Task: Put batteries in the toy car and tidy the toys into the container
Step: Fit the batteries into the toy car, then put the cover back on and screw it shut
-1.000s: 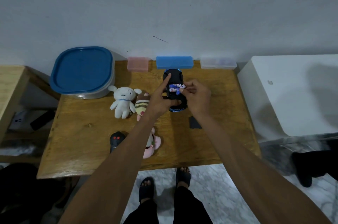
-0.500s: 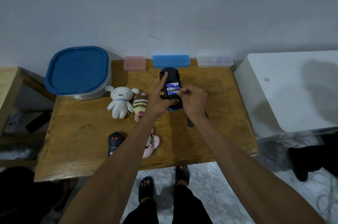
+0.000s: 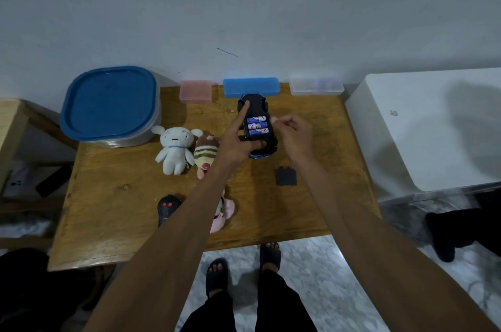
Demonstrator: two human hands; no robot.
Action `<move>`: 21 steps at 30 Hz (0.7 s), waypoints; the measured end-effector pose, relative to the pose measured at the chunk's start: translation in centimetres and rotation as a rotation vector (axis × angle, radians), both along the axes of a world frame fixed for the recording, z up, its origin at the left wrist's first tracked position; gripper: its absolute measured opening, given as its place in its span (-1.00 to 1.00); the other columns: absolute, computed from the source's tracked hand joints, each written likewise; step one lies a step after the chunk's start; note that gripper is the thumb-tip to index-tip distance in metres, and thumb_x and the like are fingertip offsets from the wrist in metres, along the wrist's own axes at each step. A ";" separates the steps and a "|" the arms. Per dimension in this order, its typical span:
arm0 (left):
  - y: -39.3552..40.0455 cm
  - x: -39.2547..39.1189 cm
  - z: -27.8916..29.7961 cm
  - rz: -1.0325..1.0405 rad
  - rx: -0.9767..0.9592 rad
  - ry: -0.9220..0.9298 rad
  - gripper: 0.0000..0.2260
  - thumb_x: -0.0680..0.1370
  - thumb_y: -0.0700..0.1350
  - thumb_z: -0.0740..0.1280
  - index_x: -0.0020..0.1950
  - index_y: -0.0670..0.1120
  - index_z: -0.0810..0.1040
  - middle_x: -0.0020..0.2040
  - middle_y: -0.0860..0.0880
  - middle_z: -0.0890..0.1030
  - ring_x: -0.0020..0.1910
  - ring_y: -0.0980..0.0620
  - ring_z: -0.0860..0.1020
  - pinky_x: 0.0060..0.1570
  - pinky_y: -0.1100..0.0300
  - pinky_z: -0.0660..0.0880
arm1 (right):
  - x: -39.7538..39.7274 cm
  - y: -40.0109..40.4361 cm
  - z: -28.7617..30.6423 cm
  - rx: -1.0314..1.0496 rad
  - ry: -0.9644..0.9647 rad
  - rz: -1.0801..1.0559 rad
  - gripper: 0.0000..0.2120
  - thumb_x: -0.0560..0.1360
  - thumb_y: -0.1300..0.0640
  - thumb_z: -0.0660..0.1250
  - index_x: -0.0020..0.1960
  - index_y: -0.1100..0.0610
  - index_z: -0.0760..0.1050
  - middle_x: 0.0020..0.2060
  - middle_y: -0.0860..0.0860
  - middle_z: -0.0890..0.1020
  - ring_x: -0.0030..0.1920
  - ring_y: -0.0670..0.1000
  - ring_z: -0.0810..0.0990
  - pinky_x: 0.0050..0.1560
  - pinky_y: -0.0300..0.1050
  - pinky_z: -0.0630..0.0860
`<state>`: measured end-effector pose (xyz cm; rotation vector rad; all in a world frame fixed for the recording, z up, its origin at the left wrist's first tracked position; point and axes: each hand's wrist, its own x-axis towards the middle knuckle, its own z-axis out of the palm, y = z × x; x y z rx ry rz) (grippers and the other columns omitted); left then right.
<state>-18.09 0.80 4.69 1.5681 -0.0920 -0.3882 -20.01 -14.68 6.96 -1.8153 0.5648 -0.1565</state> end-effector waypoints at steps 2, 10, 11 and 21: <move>-0.2 0.1 0.0 -0.005 0.015 0.007 -0.07 0.41 -0.43 0.51 0.61 0.17 0.20 0.42 -0.06 0.42 0.16 0.16 0.55 0.00 0.22 0.64 | -0.9 -0.7 -1.3 0.018 0.024 -0.144 -0.81 0.57 0.07 0.39 -0.06 0.21 0.61 -0.19 0.00 0.64 -0.18 -0.09 0.58 -0.18 -0.25 0.46; -0.4 -0.5 -1.3 -0.025 0.034 0.060 -0.06 0.41 -0.42 0.52 0.60 0.19 0.20 0.43 -0.04 0.43 0.17 0.18 0.54 0.06 0.19 0.64 | -5.0 -2.8 -8.1 -0.169 0.415 -0.107 -0.74 0.52 0.18 0.46 0.19 0.20 0.63 0.10 0.12 0.69 0.13 0.10 0.64 0.16 -0.09 0.57; -0.4 -0.6 -1.4 -0.031 0.041 0.061 -0.06 0.41 -0.42 0.52 0.61 0.19 0.19 0.42 -0.03 0.43 0.18 0.17 0.54 0.05 0.20 0.64 | -5.5 -2.6 -8.3 -0.206 0.434 -0.072 -0.69 0.50 0.14 0.49 0.22 0.20 0.62 0.12 0.12 0.68 0.13 0.11 0.64 0.15 -0.07 0.58; -1.0 -0.7 -1.7 -0.074 0.063 0.081 -0.04 0.40 -0.42 0.52 0.61 0.18 0.17 0.40 -0.09 0.45 0.26 -0.03 0.54 0.00 0.29 0.62 | -6.3 -1.8 -8.0 -0.426 0.457 0.092 -0.68 0.46 0.17 0.52 0.18 0.16 0.57 0.05 0.07 0.62 0.04 0.06 0.59 -0.09 -0.19 0.41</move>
